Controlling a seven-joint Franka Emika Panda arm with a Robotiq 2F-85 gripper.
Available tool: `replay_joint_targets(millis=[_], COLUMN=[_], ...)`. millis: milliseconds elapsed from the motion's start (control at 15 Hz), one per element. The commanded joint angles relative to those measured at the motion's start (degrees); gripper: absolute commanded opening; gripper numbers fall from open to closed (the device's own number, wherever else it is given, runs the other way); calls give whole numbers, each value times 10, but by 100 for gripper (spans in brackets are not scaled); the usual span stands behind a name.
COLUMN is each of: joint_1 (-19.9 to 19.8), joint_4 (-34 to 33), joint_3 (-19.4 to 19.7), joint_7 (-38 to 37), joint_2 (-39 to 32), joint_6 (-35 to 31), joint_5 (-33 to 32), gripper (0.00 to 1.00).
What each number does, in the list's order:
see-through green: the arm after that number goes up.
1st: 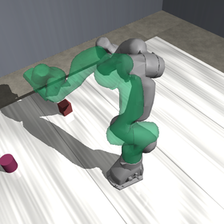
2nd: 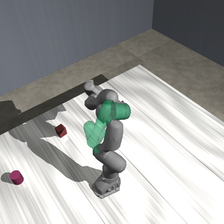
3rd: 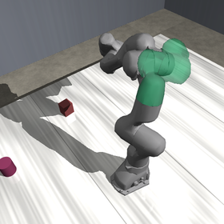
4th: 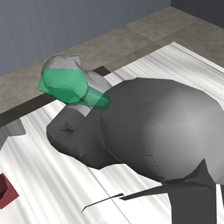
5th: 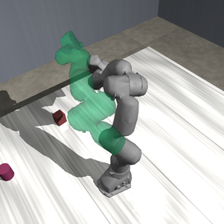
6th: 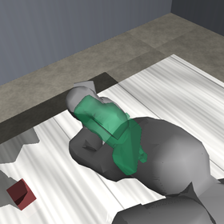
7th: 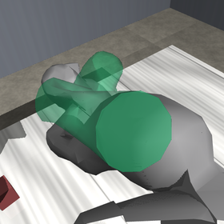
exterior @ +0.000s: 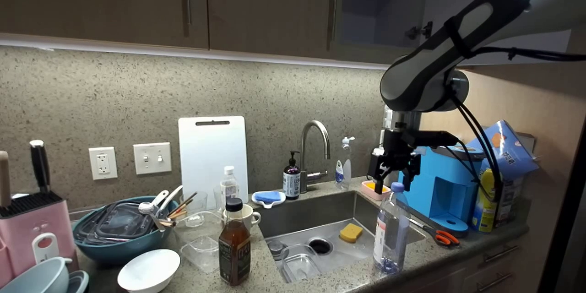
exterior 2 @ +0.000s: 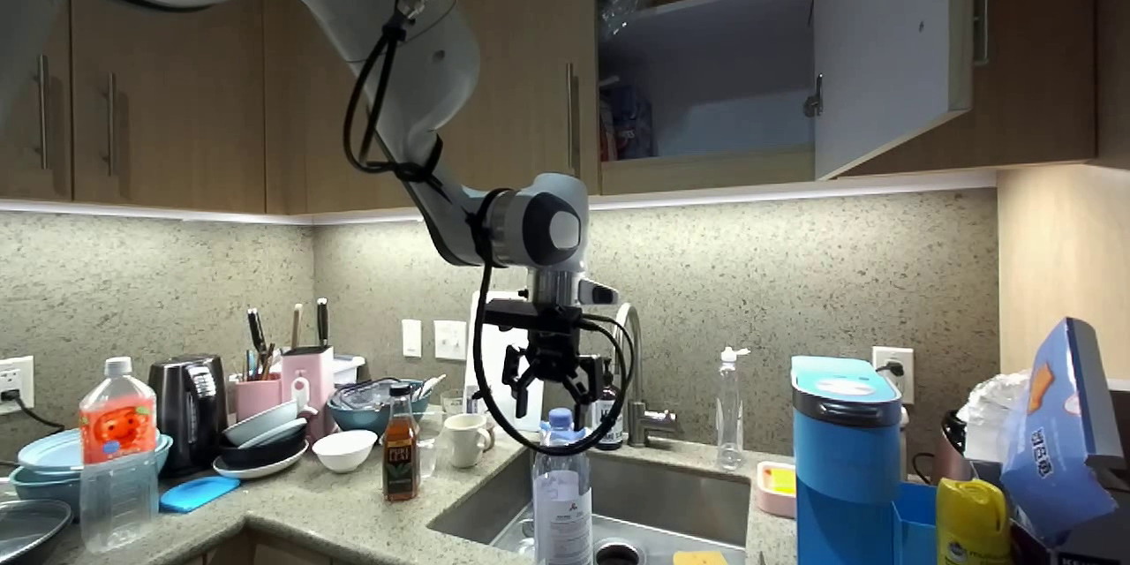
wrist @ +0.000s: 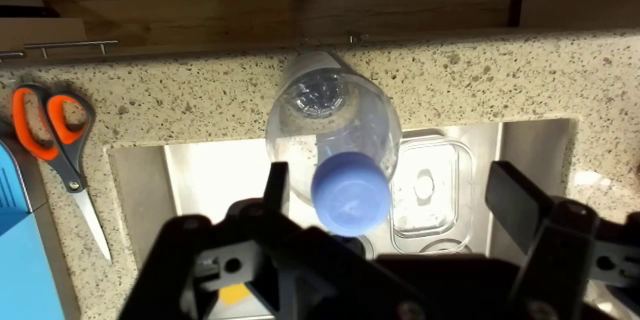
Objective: Pick the bottle and put it in the top cabinet
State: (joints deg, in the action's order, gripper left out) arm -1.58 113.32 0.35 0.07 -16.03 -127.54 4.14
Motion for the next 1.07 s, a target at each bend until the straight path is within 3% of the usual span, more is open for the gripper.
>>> replay_joint_targets(millis=[0,67,133,667,800,1000], joint_1=[-4,-6,-6,-8,-7,-7], joint_4=[13,14,13,7,5,5], joint_3=[7,9,11,15,16,17], joint_7=[-1,0,-2,-5,-9,-14], joint_2=[19,21,21,17,15,16], joint_6=[1,2,3,8,7,6], joint_5=[-3,0,1,3,1,1], gripper=[100,91,74,20,11,11])
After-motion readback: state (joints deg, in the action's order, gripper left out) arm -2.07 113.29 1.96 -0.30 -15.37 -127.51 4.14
